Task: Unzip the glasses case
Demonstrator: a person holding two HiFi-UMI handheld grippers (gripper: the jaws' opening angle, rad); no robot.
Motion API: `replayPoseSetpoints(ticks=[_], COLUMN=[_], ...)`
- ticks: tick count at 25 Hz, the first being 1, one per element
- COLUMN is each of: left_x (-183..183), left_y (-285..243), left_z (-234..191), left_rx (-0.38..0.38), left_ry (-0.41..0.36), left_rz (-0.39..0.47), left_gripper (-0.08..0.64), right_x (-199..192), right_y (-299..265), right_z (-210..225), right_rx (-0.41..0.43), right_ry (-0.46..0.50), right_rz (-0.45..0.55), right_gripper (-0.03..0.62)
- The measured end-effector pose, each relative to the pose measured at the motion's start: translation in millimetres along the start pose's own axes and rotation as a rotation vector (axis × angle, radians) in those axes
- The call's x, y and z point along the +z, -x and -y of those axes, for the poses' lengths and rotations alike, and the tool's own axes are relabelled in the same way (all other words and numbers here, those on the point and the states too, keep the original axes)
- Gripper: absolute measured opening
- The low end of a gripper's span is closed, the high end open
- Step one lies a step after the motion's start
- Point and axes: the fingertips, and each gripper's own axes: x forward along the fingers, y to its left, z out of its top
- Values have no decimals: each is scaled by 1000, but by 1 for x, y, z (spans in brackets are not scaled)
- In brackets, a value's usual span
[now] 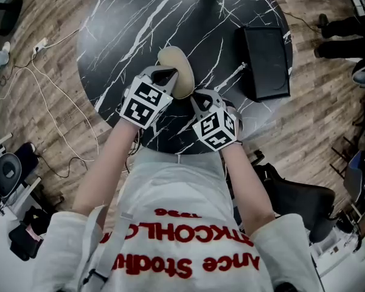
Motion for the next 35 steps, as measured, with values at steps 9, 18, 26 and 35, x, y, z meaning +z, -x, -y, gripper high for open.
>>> replayPoseSetpoints(ticks=[9, 18, 26, 35], left_x=[1, 33, 132, 183], left_y=[-1, 58, 189, 259], left_z=[0, -17, -29, -11], left_rx=[-10, 109, 351, 450], left_ry=[-2, 42, 35, -23], left_rz=[2, 215, 602, 780], left_gripper=[5, 5, 5, 5], right_x=[11, 48, 165, 218], right_y=[-12, 83, 246, 312], right_z=[-39, 40, 109, 100], right_rx=[39, -77, -297, -386], right_ry=[-31, -339, -345, -192], right_rz=[25, 397, 882, 993], right_gripper=[15, 15, 14, 14])
